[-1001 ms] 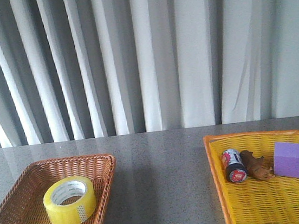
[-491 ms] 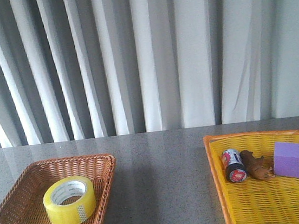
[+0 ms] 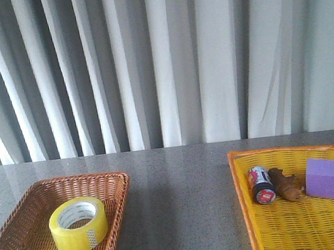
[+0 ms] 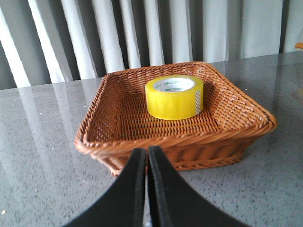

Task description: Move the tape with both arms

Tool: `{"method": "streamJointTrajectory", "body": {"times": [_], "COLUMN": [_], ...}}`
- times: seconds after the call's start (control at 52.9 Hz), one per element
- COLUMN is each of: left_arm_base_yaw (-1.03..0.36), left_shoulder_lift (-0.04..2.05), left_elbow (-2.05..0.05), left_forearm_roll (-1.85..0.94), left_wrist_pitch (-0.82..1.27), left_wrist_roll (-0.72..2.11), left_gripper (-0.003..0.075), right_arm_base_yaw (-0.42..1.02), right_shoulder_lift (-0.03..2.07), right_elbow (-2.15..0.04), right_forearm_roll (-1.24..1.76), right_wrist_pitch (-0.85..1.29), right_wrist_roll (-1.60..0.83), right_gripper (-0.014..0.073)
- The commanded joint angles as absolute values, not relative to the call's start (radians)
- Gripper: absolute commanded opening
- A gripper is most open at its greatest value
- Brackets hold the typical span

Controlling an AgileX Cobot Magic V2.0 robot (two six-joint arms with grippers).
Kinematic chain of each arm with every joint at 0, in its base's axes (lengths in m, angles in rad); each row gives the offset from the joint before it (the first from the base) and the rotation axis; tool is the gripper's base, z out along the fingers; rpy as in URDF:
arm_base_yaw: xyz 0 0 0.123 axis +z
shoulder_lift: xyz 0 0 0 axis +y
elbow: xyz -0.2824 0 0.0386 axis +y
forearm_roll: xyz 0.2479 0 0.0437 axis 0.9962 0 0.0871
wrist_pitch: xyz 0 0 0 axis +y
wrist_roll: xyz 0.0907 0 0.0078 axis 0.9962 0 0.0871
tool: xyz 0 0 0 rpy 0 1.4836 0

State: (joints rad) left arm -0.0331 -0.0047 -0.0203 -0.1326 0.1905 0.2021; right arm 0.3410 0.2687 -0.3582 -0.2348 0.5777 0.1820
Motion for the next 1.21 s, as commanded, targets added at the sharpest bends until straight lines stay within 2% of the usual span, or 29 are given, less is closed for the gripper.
{"method": "streamJointTrajectory", "body": {"times": [0.0,0.51,0.774,1.19], "left_arm_base_yaw": [-0.03,-0.03,-0.03,-0.03], "left_shoulder_lift": [-0.027,-0.028,-0.028,-0.028], "left_elbow": [0.001,-0.002,-0.002,-0.003], "left_forearm_roll": [-0.15,-0.141,-0.141,-0.141], "left_wrist_pitch": [0.086,0.086,-0.059,-0.065], "left_wrist_roll": [0.192,0.139,0.089,0.09], "left_gripper": [-0.0006,-0.0006,-0.0006,-0.0006], "right_arm_base_yaw": [0.337,0.337,0.337,0.337], "right_shoulder_lift": [0.281,0.281,0.281,0.281], "right_elbow": [-0.384,-0.384,-0.384,-0.384], "right_forearm_roll": [-0.25,-0.25,-0.25,-0.25], "right_wrist_pitch": [0.514,0.515,0.515,0.515], "right_wrist_roll": [0.182,0.182,0.182,0.182], "right_gripper": [-0.0006,-0.0006,-0.0006,-0.0006]}}
